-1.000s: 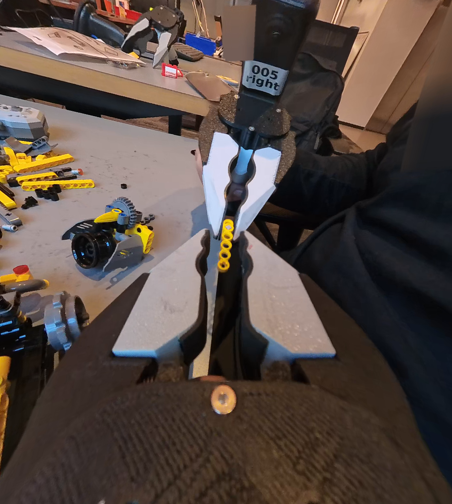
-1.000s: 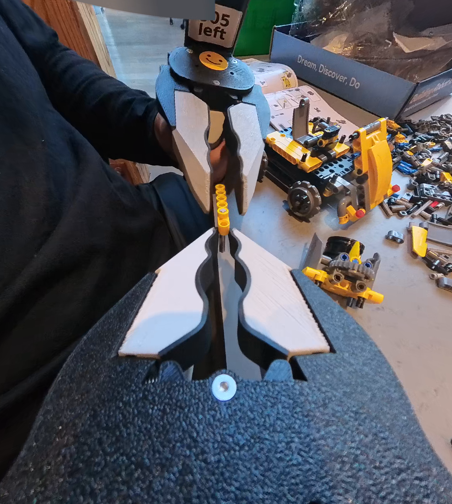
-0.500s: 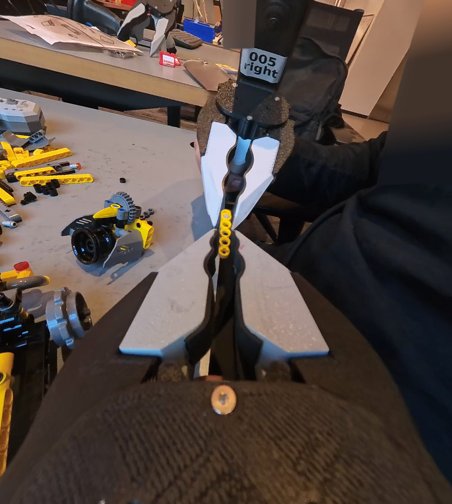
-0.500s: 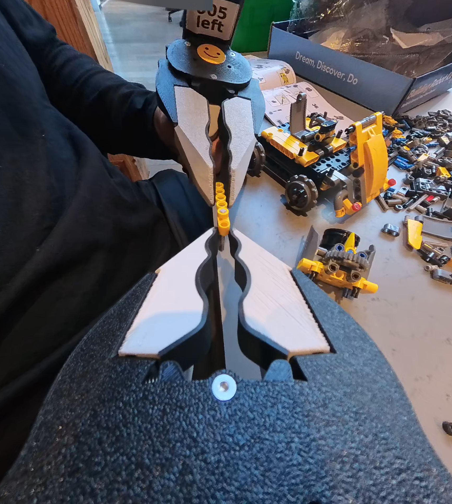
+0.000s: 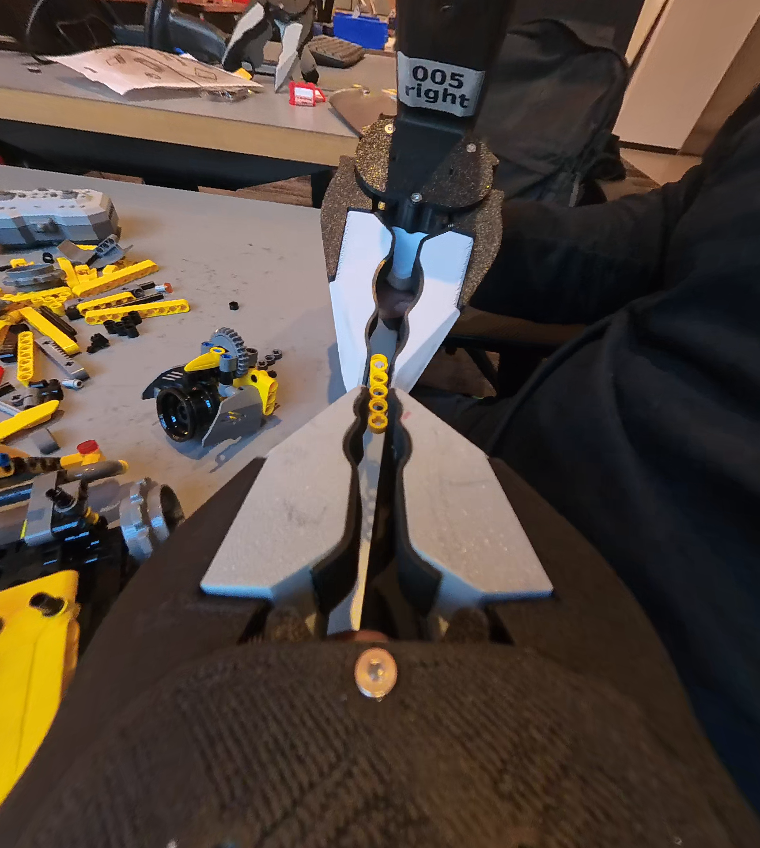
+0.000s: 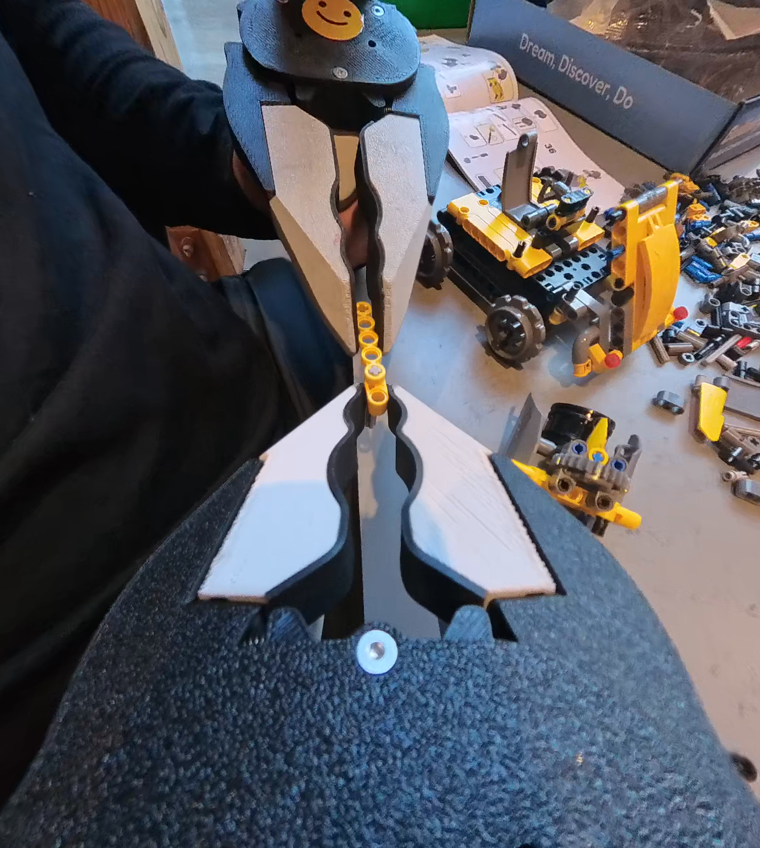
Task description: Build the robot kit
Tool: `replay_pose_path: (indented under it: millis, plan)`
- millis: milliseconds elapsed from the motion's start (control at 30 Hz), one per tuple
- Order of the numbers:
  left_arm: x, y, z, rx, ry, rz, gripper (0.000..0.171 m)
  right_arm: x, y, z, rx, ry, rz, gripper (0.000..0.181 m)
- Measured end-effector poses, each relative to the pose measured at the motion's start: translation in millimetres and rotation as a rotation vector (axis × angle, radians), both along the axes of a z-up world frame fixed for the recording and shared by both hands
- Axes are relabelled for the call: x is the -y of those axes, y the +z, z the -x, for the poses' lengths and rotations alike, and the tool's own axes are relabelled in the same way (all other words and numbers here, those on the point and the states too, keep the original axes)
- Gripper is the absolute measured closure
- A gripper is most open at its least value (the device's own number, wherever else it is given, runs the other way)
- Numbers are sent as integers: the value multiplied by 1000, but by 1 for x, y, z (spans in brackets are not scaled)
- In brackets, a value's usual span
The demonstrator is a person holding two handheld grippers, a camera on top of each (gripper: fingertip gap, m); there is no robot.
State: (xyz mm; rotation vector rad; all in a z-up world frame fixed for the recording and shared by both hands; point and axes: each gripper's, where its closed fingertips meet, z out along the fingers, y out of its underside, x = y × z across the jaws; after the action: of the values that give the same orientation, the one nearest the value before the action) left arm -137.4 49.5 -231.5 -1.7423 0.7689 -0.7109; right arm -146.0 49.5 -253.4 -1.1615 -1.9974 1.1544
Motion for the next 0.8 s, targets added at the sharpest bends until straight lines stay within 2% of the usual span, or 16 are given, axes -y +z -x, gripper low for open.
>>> replay_pose_path:
  millis: [333, 633, 800]
  plan:
    - [7, 6, 26, 27, 77, -34, 167, 1, -4, 8, 16, 1, 18, 169]
    - [17, 12, 48, 53, 184, -102, 167, 8, 3, 25, -32, 23, 46, 169]
    - [13, 8, 61, 101, 213, -39, 167, 9, -3, 37, -14, 21, 19, 169]
